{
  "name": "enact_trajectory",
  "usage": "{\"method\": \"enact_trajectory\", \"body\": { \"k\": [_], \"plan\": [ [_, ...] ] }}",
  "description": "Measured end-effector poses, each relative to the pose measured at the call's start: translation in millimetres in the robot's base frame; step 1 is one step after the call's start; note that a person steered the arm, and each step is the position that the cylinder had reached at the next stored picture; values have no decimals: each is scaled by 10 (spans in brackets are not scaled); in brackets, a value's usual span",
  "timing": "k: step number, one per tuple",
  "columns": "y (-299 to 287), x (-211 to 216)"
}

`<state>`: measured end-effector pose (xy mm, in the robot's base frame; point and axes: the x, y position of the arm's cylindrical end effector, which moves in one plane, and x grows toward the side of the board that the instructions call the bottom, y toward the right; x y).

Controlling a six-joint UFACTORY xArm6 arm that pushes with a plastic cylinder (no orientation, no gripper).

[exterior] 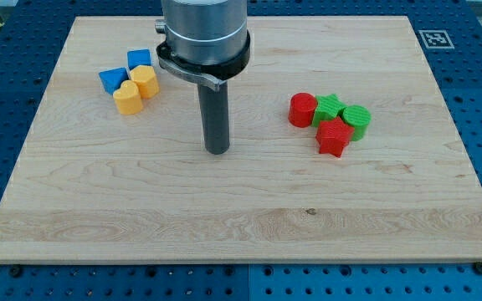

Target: Push the blue cube towards top center

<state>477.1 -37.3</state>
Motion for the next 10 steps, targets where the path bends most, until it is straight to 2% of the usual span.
{"method": "enact_trajectory", "body": {
  "k": [2,4,6,7,9,10],
  "plan": [
    [-172,0],
    [-1078,-16],
    [-1161,-16],
    [-1526,-54],
    [-1633,-628],
    [-1692,-622]
  ]
}}
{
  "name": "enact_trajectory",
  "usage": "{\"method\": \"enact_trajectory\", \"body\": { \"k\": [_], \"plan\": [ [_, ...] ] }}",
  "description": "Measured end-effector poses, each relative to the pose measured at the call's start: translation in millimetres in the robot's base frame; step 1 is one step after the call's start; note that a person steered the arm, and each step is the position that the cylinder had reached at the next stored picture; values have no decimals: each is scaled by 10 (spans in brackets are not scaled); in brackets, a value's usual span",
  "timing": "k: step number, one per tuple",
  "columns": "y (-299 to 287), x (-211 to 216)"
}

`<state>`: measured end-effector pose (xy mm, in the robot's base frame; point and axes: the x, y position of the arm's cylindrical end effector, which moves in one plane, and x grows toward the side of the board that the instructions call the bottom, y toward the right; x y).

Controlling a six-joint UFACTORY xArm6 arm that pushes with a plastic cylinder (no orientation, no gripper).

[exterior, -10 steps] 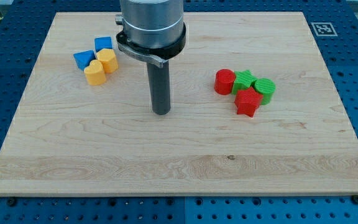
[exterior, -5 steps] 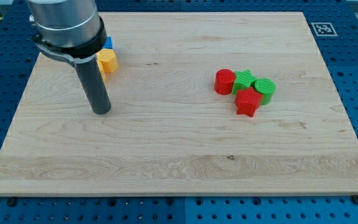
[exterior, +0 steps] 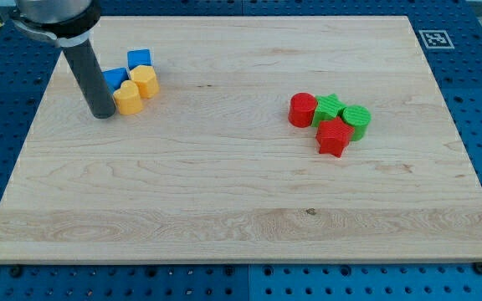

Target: Push the blue cube towards top center

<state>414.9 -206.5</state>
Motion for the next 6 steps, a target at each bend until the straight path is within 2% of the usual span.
{"method": "enact_trajectory", "body": {
  "k": [1,2,3,4,6],
  "plan": [
    [-408,-124],
    [-506,-541],
    [-482,-751],
    [-472,-751],
    [307,-823]
  ]
}}
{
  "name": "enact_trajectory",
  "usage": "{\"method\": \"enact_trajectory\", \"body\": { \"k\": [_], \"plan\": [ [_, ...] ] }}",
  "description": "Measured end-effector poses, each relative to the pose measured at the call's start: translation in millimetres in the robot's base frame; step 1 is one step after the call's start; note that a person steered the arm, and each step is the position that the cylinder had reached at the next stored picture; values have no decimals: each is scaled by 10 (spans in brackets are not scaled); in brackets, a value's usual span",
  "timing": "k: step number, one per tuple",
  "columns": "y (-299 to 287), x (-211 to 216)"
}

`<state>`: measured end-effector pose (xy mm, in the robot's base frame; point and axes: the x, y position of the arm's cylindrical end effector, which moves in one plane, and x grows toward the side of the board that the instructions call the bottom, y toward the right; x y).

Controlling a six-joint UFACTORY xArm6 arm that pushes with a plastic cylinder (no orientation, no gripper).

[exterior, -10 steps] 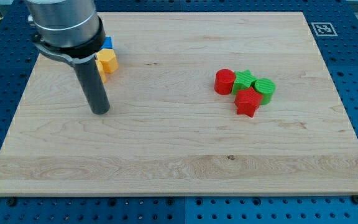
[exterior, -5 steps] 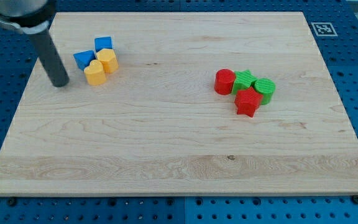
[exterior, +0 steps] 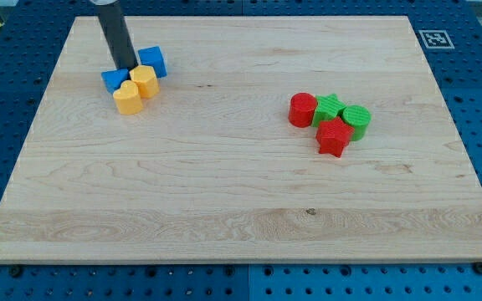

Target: Push the blue cube towards top center

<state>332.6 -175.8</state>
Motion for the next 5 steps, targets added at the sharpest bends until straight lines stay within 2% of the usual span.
{"method": "enact_trajectory", "body": {
  "k": [5],
  "plan": [
    [469,-191]
  ]
}}
